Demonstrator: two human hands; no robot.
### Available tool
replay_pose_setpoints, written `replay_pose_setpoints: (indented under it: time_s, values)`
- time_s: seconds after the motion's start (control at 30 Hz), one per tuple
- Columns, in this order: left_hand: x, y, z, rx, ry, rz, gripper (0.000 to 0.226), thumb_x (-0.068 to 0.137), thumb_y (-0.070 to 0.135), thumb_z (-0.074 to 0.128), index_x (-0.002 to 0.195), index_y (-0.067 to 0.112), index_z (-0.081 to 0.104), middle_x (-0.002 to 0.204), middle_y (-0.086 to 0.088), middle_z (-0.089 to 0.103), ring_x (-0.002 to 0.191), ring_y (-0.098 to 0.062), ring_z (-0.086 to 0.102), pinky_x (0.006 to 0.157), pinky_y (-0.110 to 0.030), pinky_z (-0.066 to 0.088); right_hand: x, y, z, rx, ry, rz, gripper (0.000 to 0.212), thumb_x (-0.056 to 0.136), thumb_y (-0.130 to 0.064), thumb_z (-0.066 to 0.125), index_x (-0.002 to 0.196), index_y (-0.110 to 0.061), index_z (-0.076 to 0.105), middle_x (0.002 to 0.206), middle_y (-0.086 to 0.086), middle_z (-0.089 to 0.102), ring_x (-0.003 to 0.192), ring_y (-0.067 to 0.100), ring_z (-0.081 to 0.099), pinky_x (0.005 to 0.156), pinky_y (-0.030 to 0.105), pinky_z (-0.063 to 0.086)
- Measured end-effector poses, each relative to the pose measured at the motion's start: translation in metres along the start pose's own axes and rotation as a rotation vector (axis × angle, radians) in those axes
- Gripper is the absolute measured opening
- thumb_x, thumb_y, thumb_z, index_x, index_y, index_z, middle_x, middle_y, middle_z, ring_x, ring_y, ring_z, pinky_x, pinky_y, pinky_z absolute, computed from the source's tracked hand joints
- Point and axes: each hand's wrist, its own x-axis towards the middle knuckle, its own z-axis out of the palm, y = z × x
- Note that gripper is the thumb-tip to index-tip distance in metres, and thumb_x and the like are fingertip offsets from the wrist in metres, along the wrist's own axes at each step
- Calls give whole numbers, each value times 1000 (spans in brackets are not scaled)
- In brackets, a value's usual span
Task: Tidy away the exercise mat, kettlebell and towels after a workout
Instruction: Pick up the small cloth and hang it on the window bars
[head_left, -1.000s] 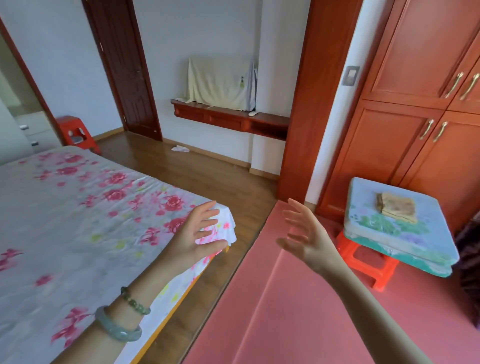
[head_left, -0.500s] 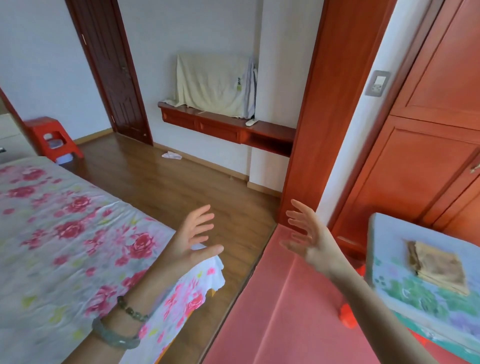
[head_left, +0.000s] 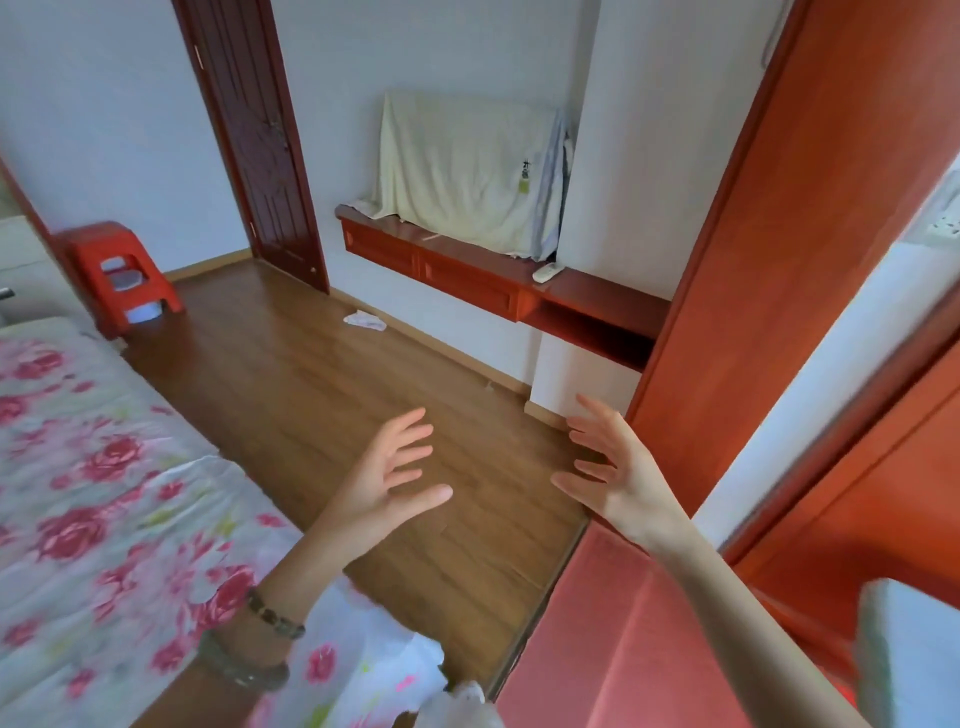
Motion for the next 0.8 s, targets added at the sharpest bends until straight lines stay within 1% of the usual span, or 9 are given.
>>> replay_pose_setpoints:
  time_s: [0.17,0.27,0.33,0.4,0.47,0.53,0.6,0.7,0.8]
  values:
    - [128,-11,-31,22,38,-31,85,60,47,77,134,39,37,136,12,49,121,-2,51,102,-30,44,134,22,-11,19,-10,7,84,74,-15,78,141,-33,32,129,-13,51,119,2,50,100,36,47]
    - [194,-13,-46,57,39,-50,86,60,49,76,134,38,36,136,15,48,120,1,51,99,-23,45,206,31,-15,36,-22,1,84,73,-9,78,140,-33,33,129,-12,51,119,3,50,101,42,45]
    - [233,-16,-55,82,51,-67,85,63,45,78,135,37,35,135,18,47,118,5,51,95,-17,45,250,36,-14,55,-40,3,83,73,-8,78,136,-39,34,126,-15,51,117,-3,50,101,43,45]
    - [272,-24,-65,105,77,-78,81,70,35,81,136,37,34,135,20,46,117,7,50,92,-12,44,293,39,-11,67,-58,-1,82,72,-9,79,131,-45,34,124,-16,50,114,-7,50,101,41,45]
    - [310,-34,-77,127,110,-89,81,71,30,80,137,36,34,134,22,46,117,8,49,91,-11,44,338,44,-7,70,-91,-2,81,71,-12,79,128,-49,34,125,-13,51,113,-7,50,101,37,45]
    - [346,-46,-90,128,159,-86,82,70,28,80,138,35,34,133,21,46,115,11,49,90,-11,44,385,53,-1,76,-116,-9,80,70,-17,80,129,-47,35,126,-10,52,114,-1,52,100,37,46]
    - [382,-58,-103,104,222,-83,79,70,27,78,136,35,36,131,21,48,113,12,50,89,-11,46,436,65,5,105,-134,-11,81,70,-15,81,134,-41,37,126,-9,53,114,1,53,98,35,47]
    - [436,-73,-124,94,316,-64,75,70,29,75,134,34,38,127,18,51,114,3,53,91,-17,49,515,79,13,174,-201,-8,81,71,-8,80,135,-36,38,124,-8,53,110,-5,53,91,20,49]
    - [494,-84,-144,90,408,-77,75,71,27,76,136,31,38,127,15,53,114,-1,56,90,-21,49,594,93,24,180,-252,-23,78,72,-6,79,133,-36,40,120,-11,55,109,-6,53,93,20,48]
